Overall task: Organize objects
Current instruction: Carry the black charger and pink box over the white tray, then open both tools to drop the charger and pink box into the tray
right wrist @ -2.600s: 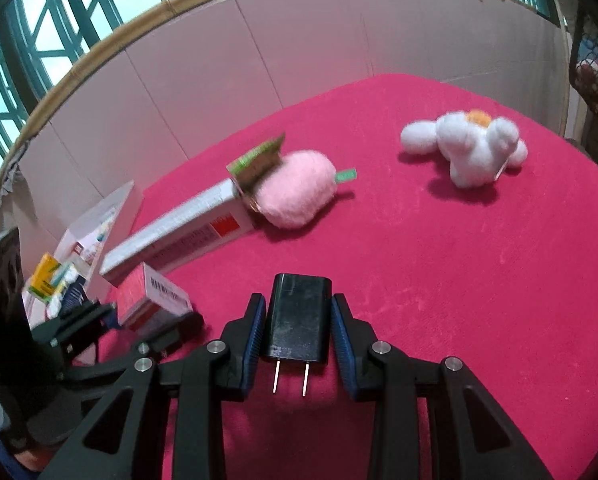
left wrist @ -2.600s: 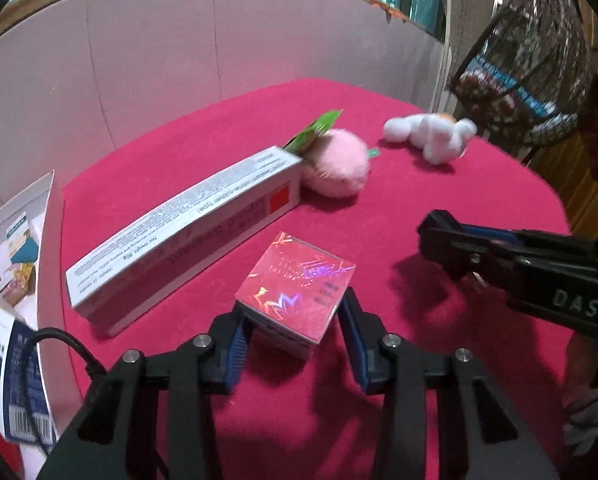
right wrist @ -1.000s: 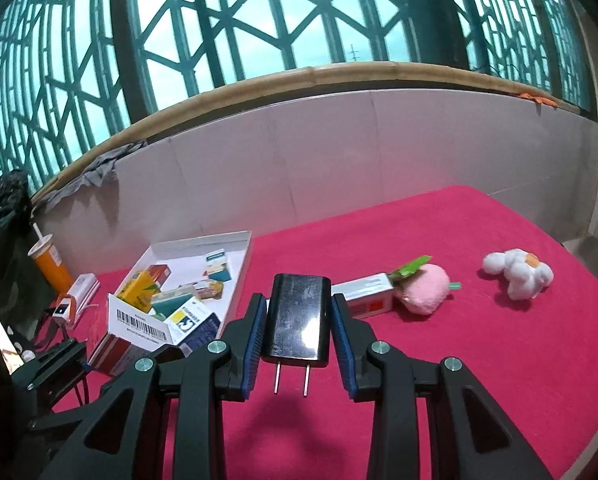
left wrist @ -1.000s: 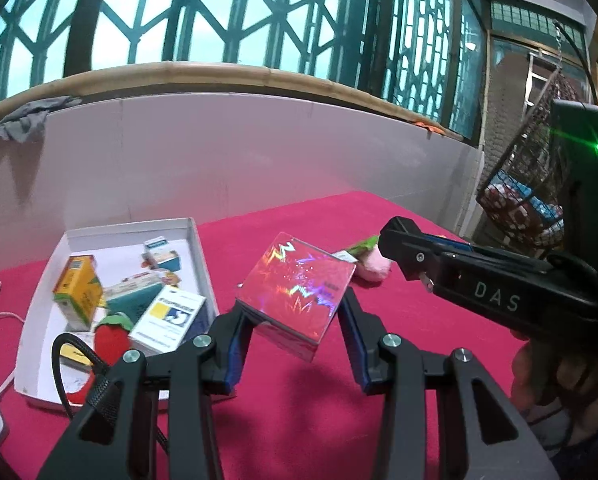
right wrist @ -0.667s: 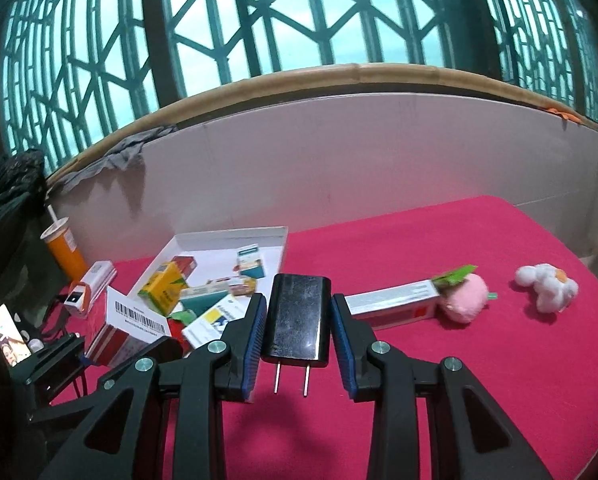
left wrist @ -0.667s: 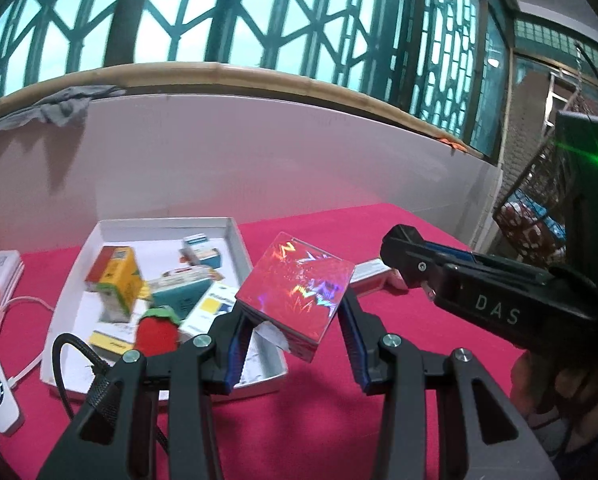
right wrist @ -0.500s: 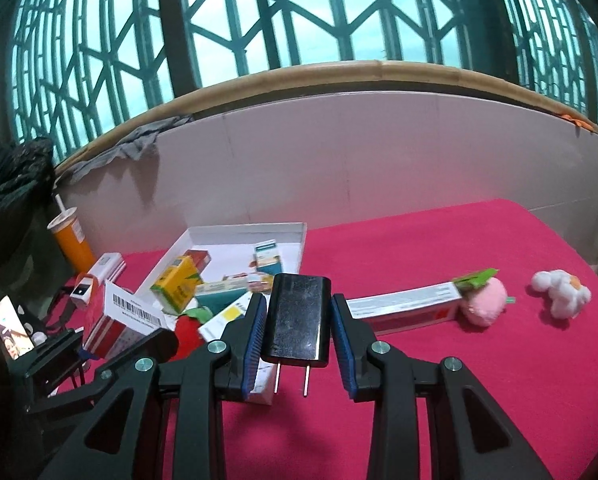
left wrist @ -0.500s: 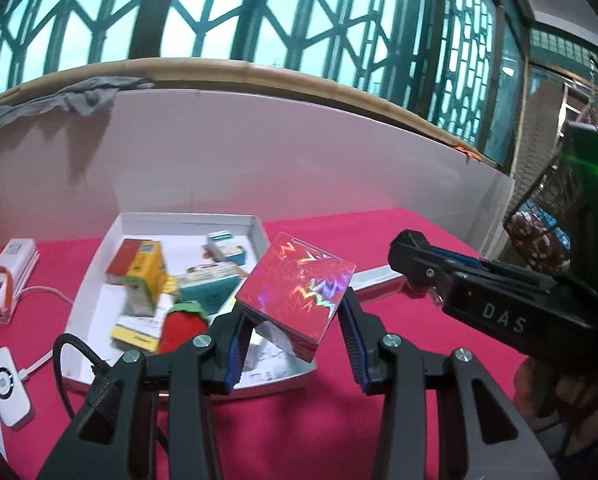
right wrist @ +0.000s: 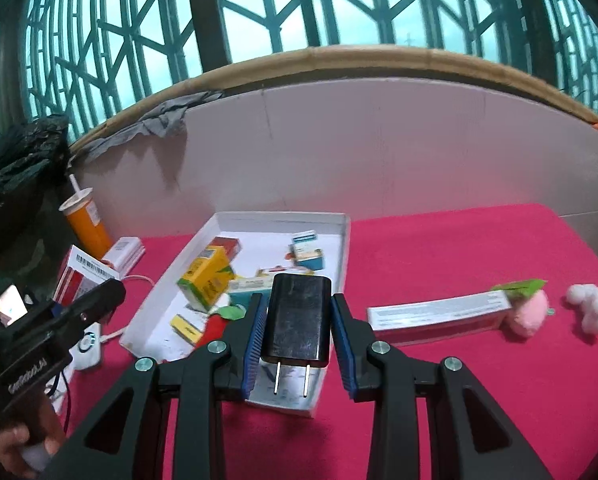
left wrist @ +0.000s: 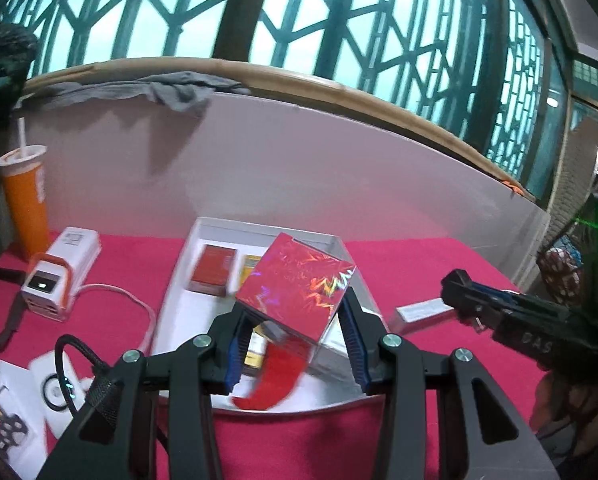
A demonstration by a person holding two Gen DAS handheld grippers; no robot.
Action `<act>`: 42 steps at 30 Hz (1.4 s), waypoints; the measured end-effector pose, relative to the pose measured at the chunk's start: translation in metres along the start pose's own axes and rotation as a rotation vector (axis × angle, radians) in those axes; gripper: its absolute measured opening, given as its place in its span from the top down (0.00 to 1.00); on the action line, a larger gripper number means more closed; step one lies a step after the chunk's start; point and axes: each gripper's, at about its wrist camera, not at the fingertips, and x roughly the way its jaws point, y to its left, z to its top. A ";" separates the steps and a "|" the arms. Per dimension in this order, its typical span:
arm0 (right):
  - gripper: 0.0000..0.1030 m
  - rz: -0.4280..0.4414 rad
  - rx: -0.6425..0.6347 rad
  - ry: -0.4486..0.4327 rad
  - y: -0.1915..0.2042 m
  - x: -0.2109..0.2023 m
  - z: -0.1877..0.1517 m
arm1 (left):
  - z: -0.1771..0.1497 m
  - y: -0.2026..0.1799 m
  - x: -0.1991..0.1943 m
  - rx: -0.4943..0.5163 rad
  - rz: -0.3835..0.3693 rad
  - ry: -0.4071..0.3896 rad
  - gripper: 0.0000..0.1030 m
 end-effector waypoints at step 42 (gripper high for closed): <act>0.20 0.004 0.166 -0.005 -0.054 0.062 0.040 | 0.001 -0.026 0.064 0.138 -0.008 0.079 0.00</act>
